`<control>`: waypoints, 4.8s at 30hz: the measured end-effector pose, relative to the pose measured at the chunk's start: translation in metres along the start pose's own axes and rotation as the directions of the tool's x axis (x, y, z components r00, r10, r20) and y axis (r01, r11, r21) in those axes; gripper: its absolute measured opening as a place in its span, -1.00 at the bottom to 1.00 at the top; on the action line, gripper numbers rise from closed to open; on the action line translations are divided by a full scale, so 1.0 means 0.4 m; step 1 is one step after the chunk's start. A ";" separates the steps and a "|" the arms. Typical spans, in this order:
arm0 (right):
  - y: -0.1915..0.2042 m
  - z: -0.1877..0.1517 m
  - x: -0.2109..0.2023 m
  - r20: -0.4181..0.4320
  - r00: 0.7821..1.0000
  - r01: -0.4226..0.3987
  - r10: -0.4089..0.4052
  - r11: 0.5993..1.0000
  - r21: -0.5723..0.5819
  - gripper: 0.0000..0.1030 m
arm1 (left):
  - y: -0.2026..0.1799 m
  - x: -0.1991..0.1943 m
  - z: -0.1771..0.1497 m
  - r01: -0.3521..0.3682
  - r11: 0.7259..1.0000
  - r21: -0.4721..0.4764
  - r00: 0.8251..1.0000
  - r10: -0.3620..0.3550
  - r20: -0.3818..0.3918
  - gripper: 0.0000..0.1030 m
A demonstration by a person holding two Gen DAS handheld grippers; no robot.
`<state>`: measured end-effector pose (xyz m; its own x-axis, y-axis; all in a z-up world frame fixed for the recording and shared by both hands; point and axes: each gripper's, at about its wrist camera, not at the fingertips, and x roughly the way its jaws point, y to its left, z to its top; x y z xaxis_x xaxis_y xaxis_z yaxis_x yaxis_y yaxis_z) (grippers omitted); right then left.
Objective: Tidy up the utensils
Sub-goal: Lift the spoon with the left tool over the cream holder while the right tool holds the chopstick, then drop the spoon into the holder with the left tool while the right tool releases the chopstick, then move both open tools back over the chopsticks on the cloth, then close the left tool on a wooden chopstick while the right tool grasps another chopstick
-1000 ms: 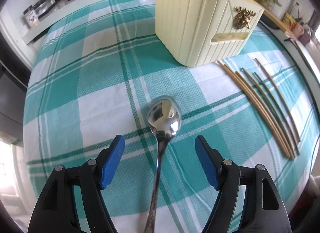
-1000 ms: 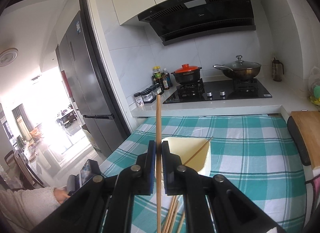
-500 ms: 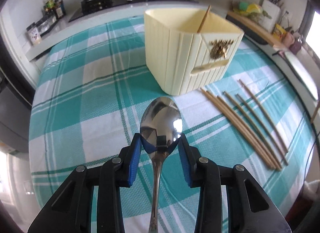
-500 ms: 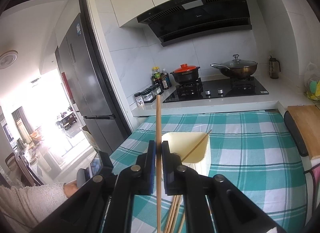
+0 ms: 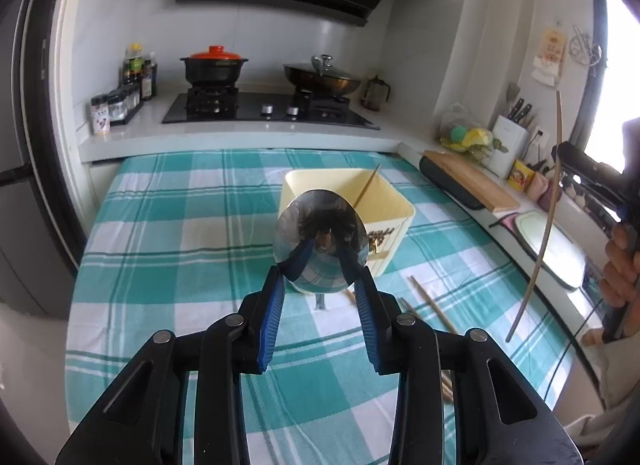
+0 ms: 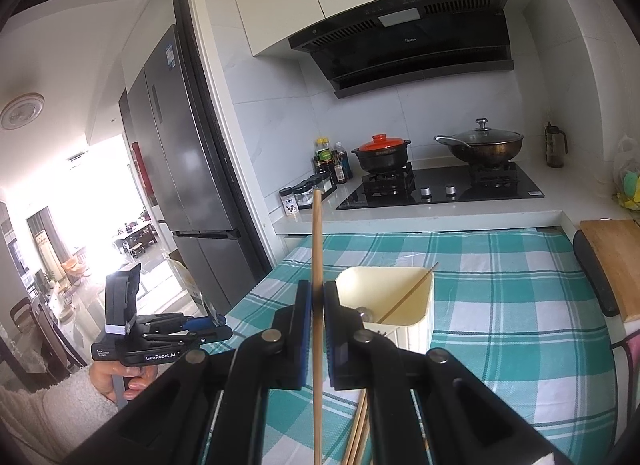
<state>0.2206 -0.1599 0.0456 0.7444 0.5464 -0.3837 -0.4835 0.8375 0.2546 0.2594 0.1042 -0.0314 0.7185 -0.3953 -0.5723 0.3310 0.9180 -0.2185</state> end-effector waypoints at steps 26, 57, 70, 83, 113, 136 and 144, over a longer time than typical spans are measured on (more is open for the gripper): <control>-0.123 0.243 0.301 0.119 0.987 0.119 -0.111 0.991 -0.066 -0.88 | -0.098 0.128 0.422 0.075 0.997 0.028 0.988 -0.078 0.135 -0.34; -0.292 -0.224 0.192 -0.453 0.841 0.316 -0.297 0.948 -0.035 0.45 | -0.075 0.171 -0.120 -0.232 0.972 0.045 0.934 0.236 -0.268 0.94; -0.356 -0.523 0.114 -0.454 0.710 0.566 -0.538 0.820 -0.086 0.53 | -0.125 0.303 -0.334 -0.385 0.922 0.043 0.875 0.380 -0.300 0.97; -0.366 -0.529 0.112 -0.440 0.717 0.580 -0.541 0.813 -0.054 0.73 | -0.111 0.308 -0.346 -0.376 0.926 -0.030 0.890 0.353 -0.288 0.99; -0.369 -0.530 0.112 -0.445 0.720 0.576 -0.532 0.816 -0.045 0.77 | -0.272 0.369 -0.323 -0.357 0.931 -0.077 0.895 0.317 -0.315 0.99; -0.195 -0.524 0.199 -0.515 0.782 0.324 -0.351 0.935 -0.146 -0.39 | -0.241 0.325 -0.322 -0.289 0.957 -0.038 0.910 0.262 -0.321 -0.89; -0.223 -0.531 0.124 -0.559 0.705 0.417 -0.436 0.893 -0.170 -0.86 | -0.156 0.212 -0.377 -0.306 0.951 -0.044 0.899 0.273 -0.343 -0.88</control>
<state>0.2028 -0.2068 -0.1849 0.4781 0.0226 -0.8780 -0.1992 0.9764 -0.0833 0.2073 0.0182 -0.1856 0.5259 -0.0932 -0.8454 0.0682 0.9954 -0.0674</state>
